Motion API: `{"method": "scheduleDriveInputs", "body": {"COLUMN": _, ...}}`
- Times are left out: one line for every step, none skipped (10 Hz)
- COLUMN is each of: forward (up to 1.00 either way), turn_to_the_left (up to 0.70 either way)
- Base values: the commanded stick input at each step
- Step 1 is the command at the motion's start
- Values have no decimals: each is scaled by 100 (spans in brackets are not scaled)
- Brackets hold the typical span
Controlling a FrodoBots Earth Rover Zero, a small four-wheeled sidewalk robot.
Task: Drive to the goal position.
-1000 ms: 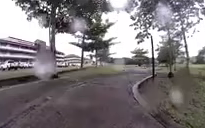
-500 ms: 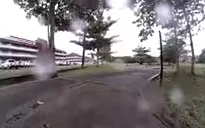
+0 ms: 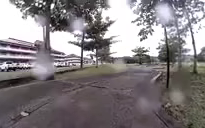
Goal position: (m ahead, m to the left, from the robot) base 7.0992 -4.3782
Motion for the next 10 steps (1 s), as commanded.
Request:
{"method": "scheduleDriveInputs", "body": {"forward": 69, "turn_to_the_left": -35}}
{"method": "scheduleDriveInputs", "body": {"forward": 69, "turn_to_the_left": -35}}
{"method": "scheduleDriveInputs", "body": {"forward": 69, "turn_to_the_left": 0}}
{"method": "scheduleDriveInputs", "body": {"forward": 69, "turn_to_the_left": 0}}
{"method": "scheduleDriveInputs", "body": {"forward": 69, "turn_to_the_left": 0}}
{"method": "scheduleDriveInputs", "body": {"forward": 69, "turn_to_the_left": 0}}
{"method": "scheduleDriveInputs", "body": {"forward": 69, "turn_to_the_left": 0}}
{"method": "scheduleDriveInputs", "body": {"forward": 69, "turn_to_the_left": 0}}
{"method": "scheduleDriveInputs", "body": {"forward": 69, "turn_to_the_left": 0}}
{"method": "scheduleDriveInputs", "body": {"forward": 69, "turn_to_the_left": 0}}
